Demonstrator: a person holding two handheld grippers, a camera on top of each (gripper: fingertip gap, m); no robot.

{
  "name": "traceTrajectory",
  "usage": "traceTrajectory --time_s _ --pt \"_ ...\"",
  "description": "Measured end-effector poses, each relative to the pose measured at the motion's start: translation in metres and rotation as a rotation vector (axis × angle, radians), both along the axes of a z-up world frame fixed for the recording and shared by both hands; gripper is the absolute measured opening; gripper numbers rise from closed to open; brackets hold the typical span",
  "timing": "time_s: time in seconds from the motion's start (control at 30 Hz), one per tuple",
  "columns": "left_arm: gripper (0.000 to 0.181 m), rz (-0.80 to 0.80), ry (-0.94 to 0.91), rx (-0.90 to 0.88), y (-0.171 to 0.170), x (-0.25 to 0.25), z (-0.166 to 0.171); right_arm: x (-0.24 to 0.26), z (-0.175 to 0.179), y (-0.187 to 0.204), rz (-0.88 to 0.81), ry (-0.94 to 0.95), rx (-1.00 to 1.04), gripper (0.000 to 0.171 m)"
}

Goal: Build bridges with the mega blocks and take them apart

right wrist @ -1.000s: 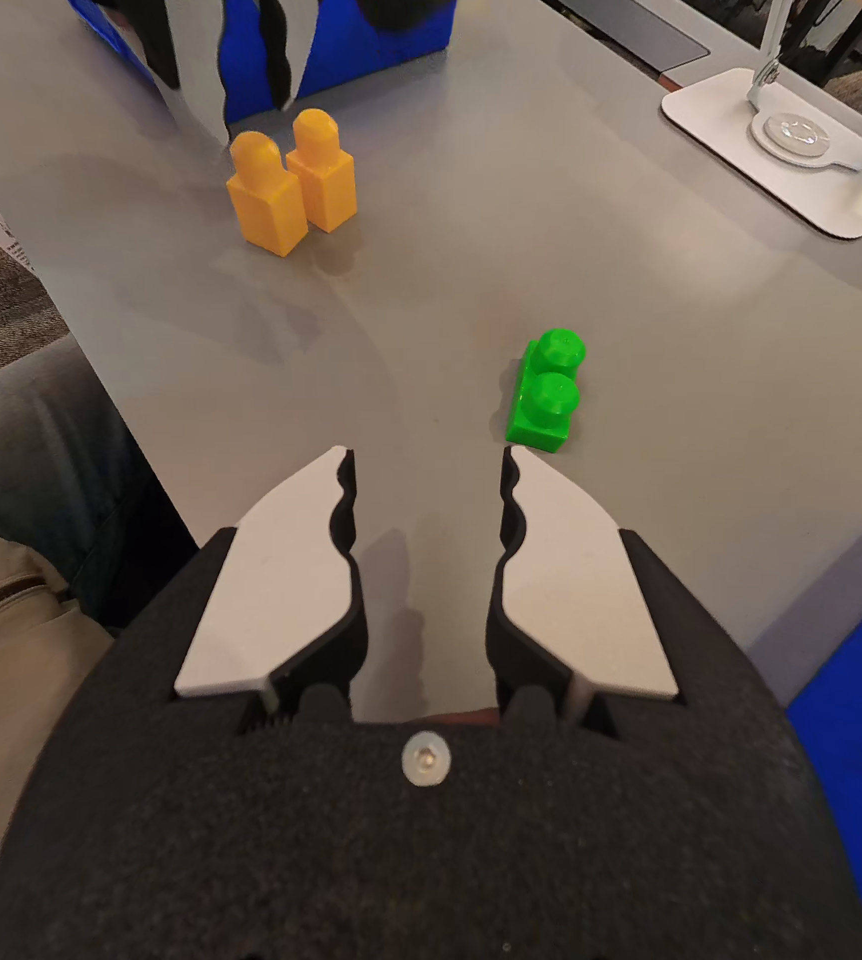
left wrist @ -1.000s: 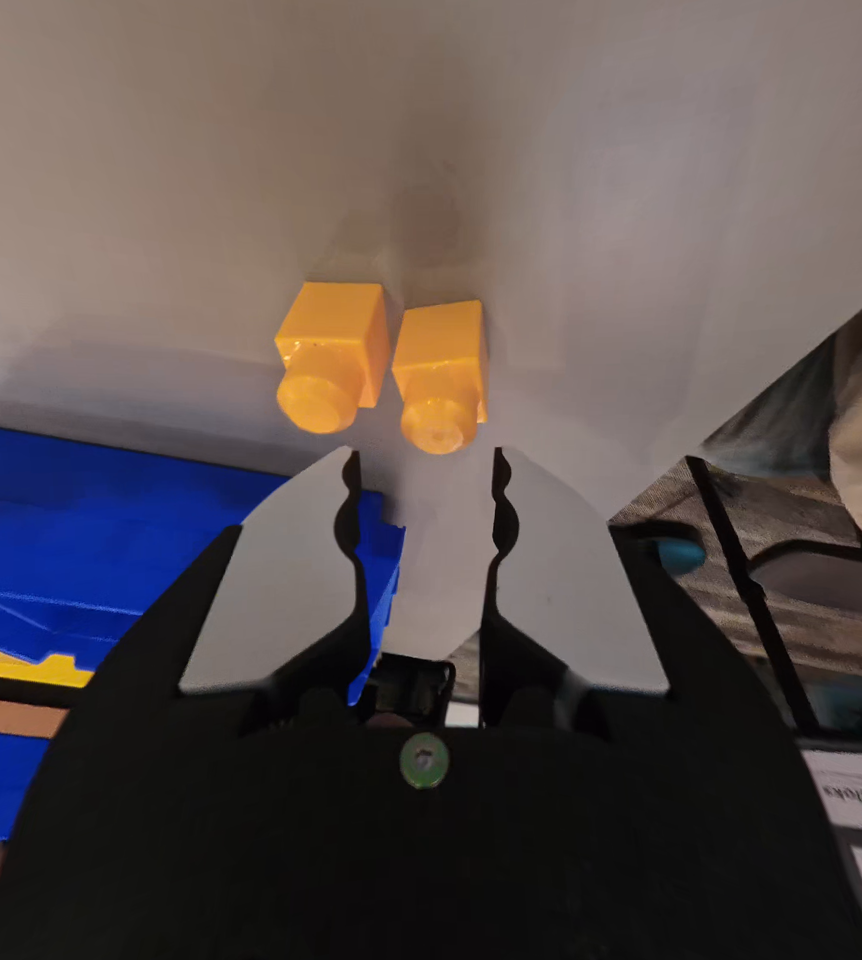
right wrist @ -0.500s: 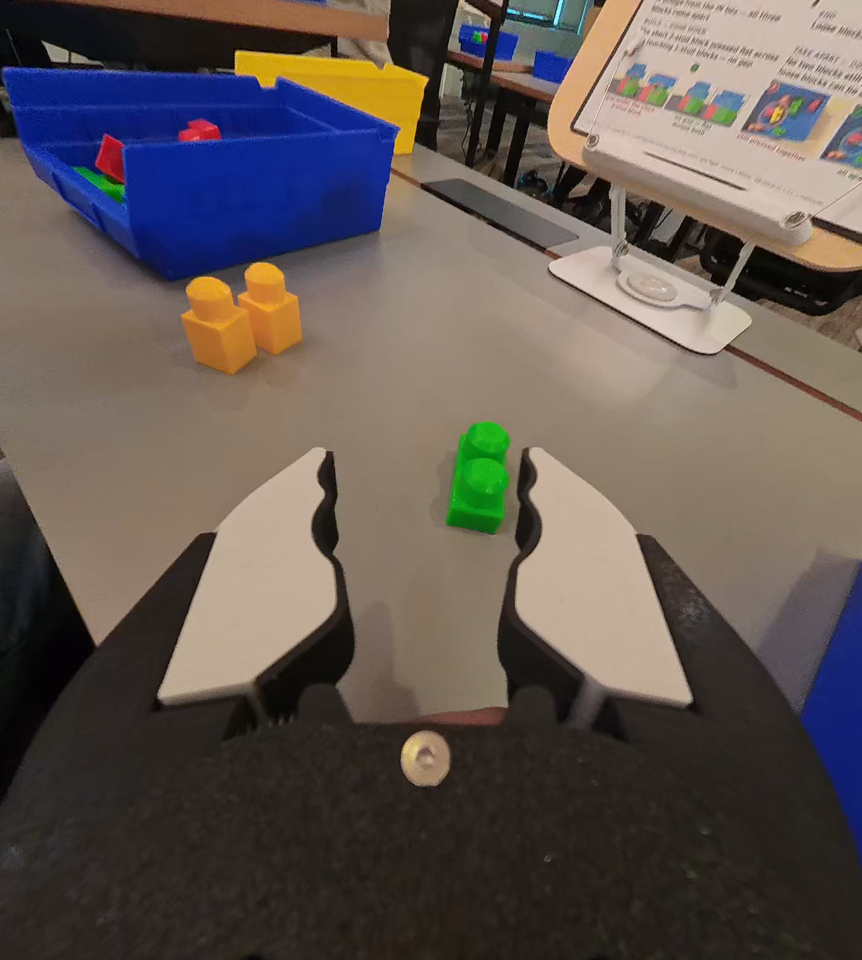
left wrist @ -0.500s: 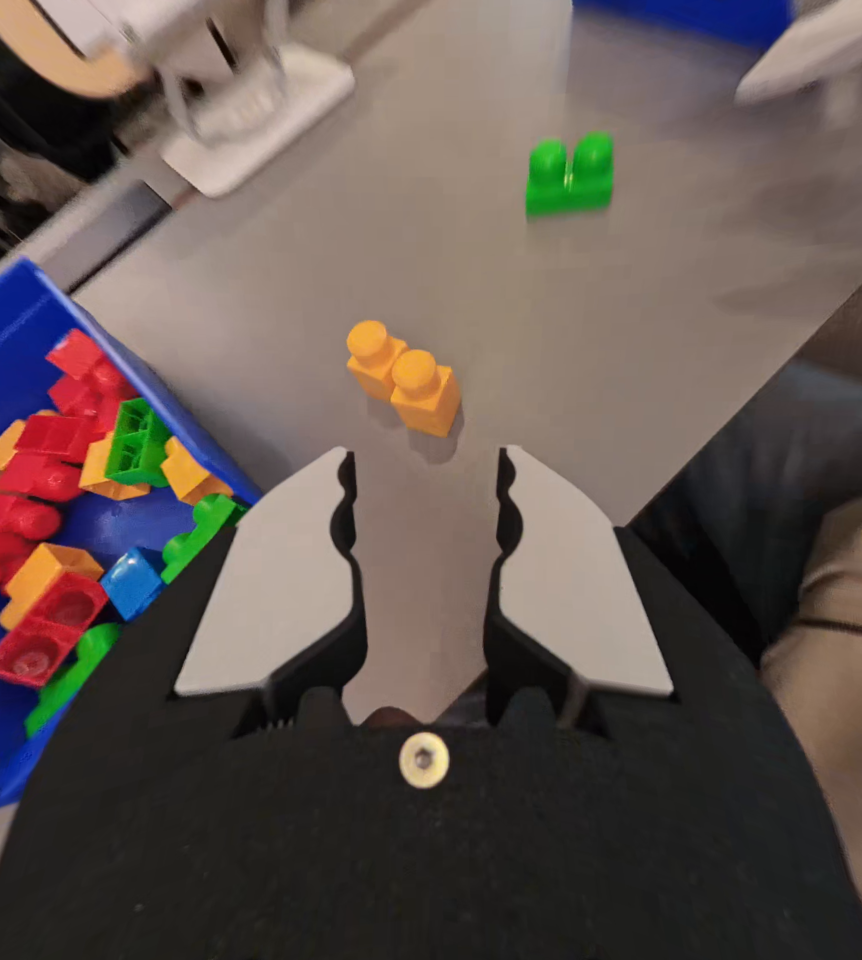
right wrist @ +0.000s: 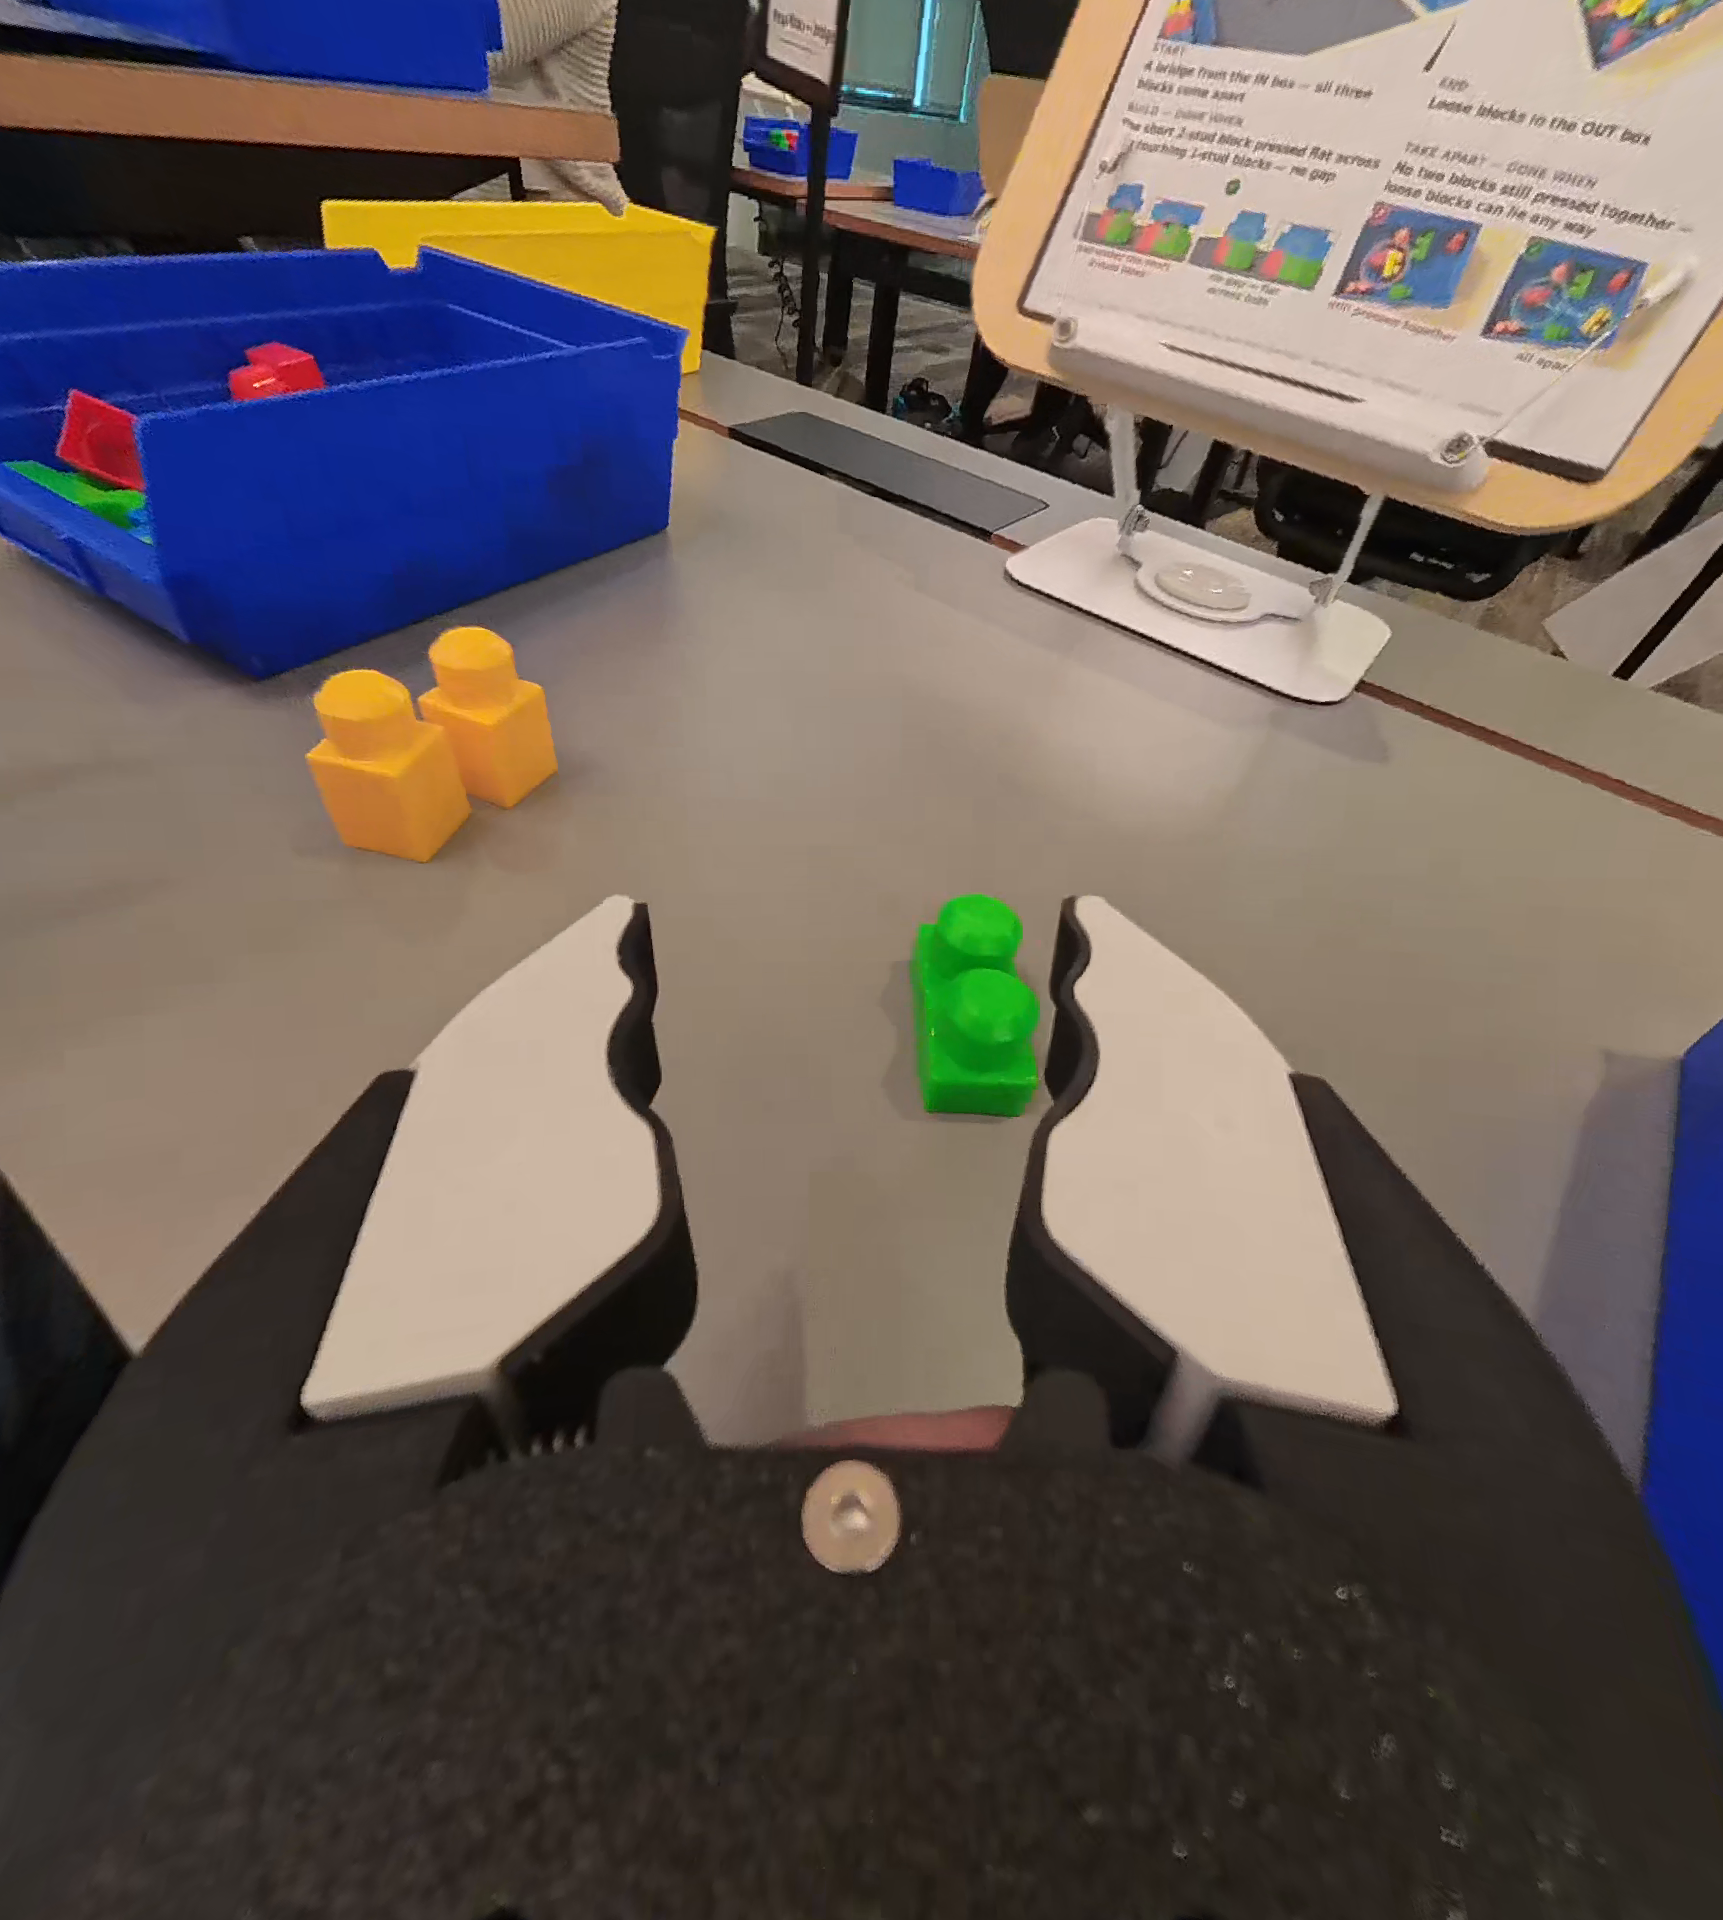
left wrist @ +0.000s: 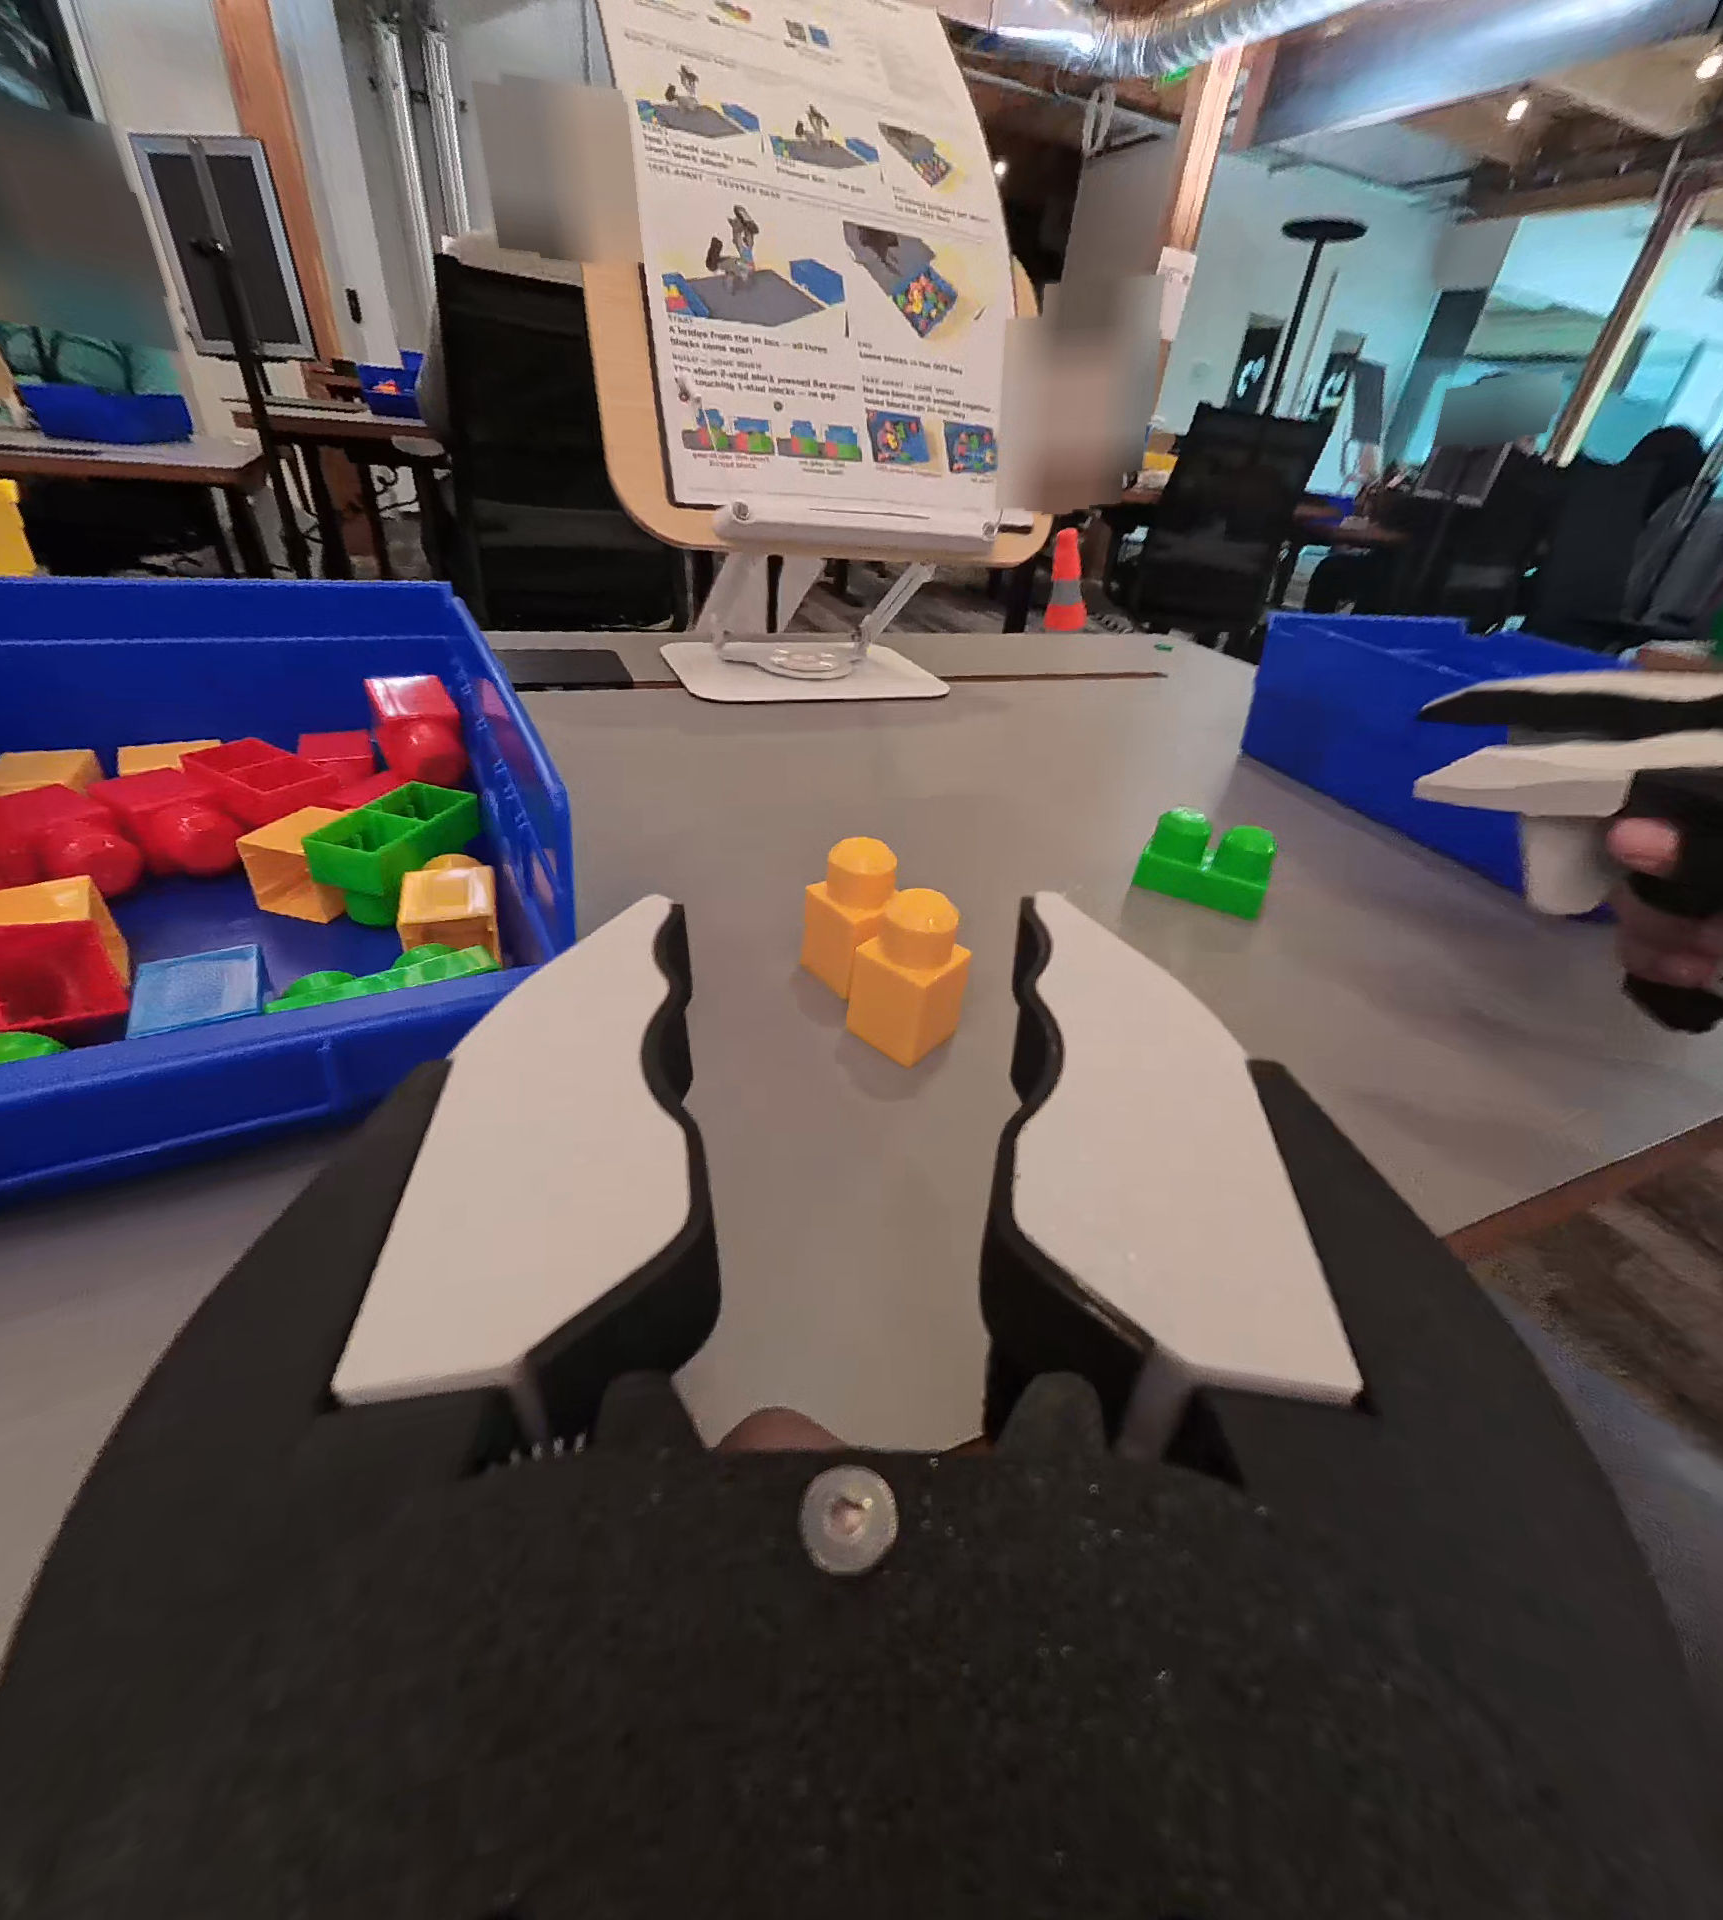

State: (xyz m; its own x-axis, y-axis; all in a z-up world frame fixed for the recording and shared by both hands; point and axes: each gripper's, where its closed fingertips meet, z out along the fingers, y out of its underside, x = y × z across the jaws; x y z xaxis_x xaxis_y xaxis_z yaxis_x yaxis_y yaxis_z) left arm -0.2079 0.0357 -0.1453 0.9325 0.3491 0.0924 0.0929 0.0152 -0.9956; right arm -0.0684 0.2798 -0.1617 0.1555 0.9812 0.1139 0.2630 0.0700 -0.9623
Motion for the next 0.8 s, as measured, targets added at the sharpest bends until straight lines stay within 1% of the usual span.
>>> traceTrajectory --time_s 0.07,0.13,0.2,0.3,0.5,0.63,0.8 --pt "0.05 0.026 0.025 -0.033 0.003 0.0 -0.004 0.004 0.0 -0.006 0.003 -0.018 -0.023 0.071" --pt "0.05 0.003 -0.002 -0.047 0.007 0.006 -0.004 0.008 0.0 -0.009 -0.007 -0.027 -0.032 0.072" --pt "0.047 -0.024 0.01 -0.024 0.012 0.014 0.003 0.014 0.0 -0.012 -0.008 -0.033 -0.04 0.071" --pt "0.048 -0.002 0.061 -0.093 0.019 0.014 -0.002 0.022 0.005 -0.017 -0.007 -0.027 -0.051 0.071" --pt "0.049 -0.013 0.04 -0.111 0.024 0.017 -0.011 0.027 0.012 -0.019 -0.007 -0.026 -0.038 0.071" --pt "0.057 -0.031 0.014 -0.151 0.025 0.019 -0.017 0.027 0.012 -0.016 -0.007 -0.024 -0.045 0.071" --pt "0.056 -0.046 -0.018 -0.202 0.022 0.015 -0.029 0.021 0.011 -0.018 0.014 -0.03 -0.045 0.07"
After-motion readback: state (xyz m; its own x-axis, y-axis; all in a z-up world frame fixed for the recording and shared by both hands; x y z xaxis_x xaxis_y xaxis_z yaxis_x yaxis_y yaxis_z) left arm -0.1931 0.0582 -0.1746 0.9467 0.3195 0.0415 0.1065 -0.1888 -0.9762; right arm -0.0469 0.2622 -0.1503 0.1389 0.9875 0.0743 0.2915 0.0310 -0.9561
